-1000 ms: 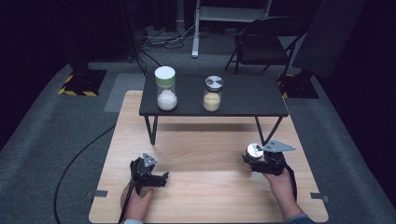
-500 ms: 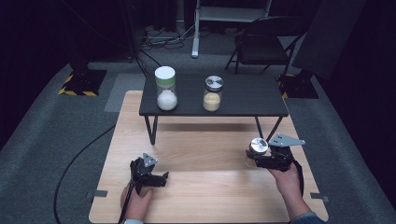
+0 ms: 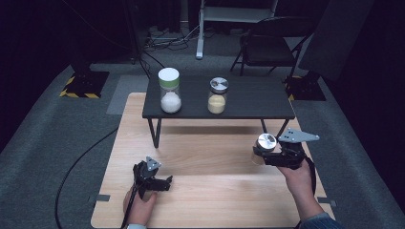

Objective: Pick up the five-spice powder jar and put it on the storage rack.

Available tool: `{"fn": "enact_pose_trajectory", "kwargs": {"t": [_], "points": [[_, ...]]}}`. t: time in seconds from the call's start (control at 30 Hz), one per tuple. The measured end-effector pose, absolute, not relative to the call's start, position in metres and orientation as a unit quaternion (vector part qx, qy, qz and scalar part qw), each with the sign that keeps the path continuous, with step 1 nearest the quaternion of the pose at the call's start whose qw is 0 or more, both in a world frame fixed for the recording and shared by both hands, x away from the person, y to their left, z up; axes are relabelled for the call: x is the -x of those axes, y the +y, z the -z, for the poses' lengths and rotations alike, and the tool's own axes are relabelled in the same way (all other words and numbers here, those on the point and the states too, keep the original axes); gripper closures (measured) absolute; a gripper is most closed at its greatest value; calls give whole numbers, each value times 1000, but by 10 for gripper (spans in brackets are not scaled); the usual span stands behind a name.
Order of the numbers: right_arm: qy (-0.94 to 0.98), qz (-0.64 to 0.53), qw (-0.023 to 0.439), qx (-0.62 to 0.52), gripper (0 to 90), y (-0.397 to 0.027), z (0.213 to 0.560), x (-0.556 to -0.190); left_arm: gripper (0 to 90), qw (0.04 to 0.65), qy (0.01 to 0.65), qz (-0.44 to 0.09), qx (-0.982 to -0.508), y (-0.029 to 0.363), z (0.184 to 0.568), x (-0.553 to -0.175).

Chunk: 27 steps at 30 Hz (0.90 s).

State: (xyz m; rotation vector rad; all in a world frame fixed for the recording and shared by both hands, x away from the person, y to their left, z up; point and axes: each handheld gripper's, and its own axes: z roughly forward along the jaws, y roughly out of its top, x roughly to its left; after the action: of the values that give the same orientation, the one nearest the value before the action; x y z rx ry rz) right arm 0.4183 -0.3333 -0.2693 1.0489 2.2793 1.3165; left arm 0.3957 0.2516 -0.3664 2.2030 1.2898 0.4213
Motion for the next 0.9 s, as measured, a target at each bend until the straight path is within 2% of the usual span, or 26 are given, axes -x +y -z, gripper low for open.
{"fn": "enact_pose_trajectory", "kwargs": {"t": [0.9], "points": [[788,-479,158,-351,305,-335,205,-431,3,273,481,-158,-818,251,366,-395]]}}
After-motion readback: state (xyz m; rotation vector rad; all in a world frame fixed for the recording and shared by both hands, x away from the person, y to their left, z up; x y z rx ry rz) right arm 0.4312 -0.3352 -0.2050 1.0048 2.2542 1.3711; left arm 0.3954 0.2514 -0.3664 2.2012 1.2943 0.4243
